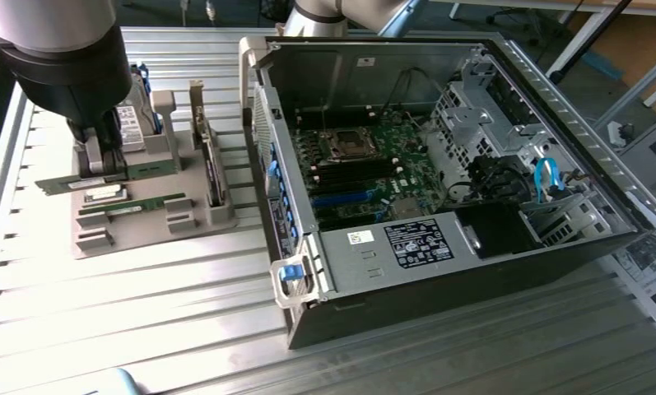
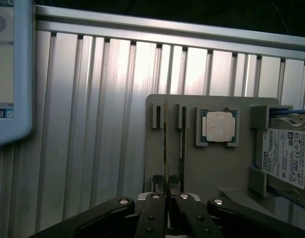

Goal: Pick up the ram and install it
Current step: 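Pick up the ram and move it above insertion slot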

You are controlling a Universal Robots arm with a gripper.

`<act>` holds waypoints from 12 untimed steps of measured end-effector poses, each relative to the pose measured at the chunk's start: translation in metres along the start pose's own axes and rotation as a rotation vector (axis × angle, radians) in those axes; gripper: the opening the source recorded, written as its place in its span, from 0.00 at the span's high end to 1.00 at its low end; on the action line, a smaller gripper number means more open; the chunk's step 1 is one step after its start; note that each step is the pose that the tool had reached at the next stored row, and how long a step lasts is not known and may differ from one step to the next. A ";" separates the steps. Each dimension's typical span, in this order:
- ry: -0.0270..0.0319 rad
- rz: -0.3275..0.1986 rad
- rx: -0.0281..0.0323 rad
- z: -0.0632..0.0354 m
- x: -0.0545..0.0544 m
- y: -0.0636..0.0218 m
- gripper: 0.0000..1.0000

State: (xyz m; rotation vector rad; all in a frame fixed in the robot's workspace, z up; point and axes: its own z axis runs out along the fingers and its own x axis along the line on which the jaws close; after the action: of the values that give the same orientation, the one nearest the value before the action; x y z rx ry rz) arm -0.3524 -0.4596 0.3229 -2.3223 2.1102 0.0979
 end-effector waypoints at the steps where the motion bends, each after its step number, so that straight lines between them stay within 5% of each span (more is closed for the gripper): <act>1: 0.0000 0.000 0.0000 -0.0008 0.000 0.0000 0.87; 12: 0.0000 0.000 0.0000 -0.0088 0.000 0.0004 0.87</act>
State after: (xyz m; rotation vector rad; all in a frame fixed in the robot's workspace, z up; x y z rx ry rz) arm -0.3524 -0.4596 0.3317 -2.3223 2.1102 0.0979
